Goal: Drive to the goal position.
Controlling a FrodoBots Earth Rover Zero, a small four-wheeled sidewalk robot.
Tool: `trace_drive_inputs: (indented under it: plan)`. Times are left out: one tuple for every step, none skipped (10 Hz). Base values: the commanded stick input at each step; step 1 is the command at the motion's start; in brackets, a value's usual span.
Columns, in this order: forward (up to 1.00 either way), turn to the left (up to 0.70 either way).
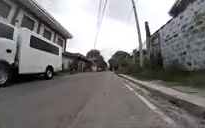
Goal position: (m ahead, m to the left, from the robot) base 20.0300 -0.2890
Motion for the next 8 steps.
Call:
trace_drive_inputs:
  plan:
    - [1.0, -0.4]
    - [1.0, -0.19]
    - [1.0, -0.06]
    - [1.0, 0.0]
    - [1.0, -0.01]
    - [1.0, -0.38]
    - [1.0, -0.12]
    - [1.0, 0.0]
